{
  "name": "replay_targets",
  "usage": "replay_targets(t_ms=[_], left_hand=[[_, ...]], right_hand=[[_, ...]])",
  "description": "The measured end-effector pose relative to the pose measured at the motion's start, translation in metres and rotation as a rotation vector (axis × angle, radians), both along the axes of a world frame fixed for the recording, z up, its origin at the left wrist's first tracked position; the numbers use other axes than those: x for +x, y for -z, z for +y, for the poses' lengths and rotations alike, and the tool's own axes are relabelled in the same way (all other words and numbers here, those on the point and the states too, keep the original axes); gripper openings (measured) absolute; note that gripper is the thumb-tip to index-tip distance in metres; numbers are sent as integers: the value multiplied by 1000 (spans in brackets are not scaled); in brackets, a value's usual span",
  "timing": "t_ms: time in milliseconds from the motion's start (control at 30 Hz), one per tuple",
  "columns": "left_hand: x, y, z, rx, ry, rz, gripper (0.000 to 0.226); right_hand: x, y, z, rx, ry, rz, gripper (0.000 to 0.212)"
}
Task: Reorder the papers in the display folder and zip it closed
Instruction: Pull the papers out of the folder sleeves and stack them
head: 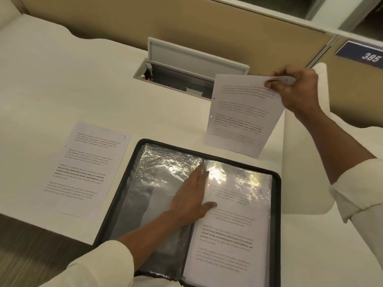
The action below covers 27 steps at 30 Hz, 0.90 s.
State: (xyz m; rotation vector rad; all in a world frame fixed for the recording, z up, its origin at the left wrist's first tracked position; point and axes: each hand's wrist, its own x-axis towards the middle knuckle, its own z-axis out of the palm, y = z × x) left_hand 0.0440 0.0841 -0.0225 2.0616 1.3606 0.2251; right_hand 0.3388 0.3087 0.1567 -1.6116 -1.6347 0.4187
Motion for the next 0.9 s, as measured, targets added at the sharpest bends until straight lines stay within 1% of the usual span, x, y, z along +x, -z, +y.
replay_targets(t_ms=[100,200,267,300,333,433,500,567,633,700,767,833,900], left_hand=[[-6,-22,24,-2,-262,-198,108],[-22,-57,56,46,-517,-422,110],[-34,-82,75,48,-613,-537,105],[-43,-94,82,44,-643,-570,98],[-51,-105,87,52,-659,-585,88],[-79,-121,92,88,-688,-543,45],[-98,-121,89,46,-726,-605,31],[-118,-118,82,-38,-786,-713,25],[-140,-113,73,-101,-855,-800,22],[-162,-106,65,-118,-922,-825,20],[-188,-98,61,-128,-971,-804,19],[-216,-89,58,-129,-1018,-763,17],[-246,-83,58,-108,-1055,-698,17]], right_hand=[[-14,-21,-10,69,-93,30,23],[-32,-39,-20,81,-178,96,19],[-42,-46,-24,45,-234,138,18],[-48,-46,-24,21,-262,163,19],[-55,-47,-24,-5,-282,193,21],[-84,-41,-26,-57,-304,288,28],[-106,-30,-26,-95,-292,377,31],[-128,-14,-27,-162,-281,500,36],[-152,5,-29,-240,-193,651,44],[-179,27,-37,-375,-125,791,44],[-208,54,-52,-527,-117,830,42],[-239,79,-72,-650,-117,811,39],[-272,99,-93,-745,-133,768,31]])
